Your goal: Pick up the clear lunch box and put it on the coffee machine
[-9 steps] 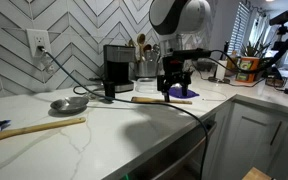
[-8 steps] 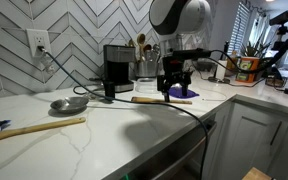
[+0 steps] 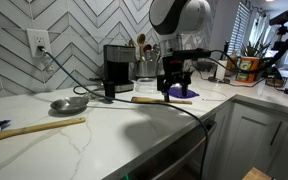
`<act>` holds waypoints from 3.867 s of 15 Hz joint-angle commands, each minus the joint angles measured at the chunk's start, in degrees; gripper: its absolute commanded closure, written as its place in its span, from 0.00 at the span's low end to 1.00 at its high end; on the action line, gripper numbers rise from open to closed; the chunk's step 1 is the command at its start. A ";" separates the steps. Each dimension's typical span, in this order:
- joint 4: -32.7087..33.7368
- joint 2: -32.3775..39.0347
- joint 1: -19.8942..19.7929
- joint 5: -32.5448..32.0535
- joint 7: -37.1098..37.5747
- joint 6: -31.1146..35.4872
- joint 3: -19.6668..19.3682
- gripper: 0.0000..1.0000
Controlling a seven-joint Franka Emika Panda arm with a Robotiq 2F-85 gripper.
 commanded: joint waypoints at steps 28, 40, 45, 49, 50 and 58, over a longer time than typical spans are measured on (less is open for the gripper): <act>32.96 31.40 -5.87 16.41 15.51 15.85 -9.84 0.00; 38.81 37.98 -5.49 15.29 17.39 15.64 -10.14 0.69; 39.79 39.30 -5.46 15.23 17.75 15.65 -10.20 0.76; 39.98 39.74 -5.32 14.92 18.28 15.68 -10.30 0.75; 40.01 39.82 -5.31 14.87 18.42 15.67 -10.31 0.75; 38.97 37.35 -5.61 15.84 18.14 14.14 -10.10 0.99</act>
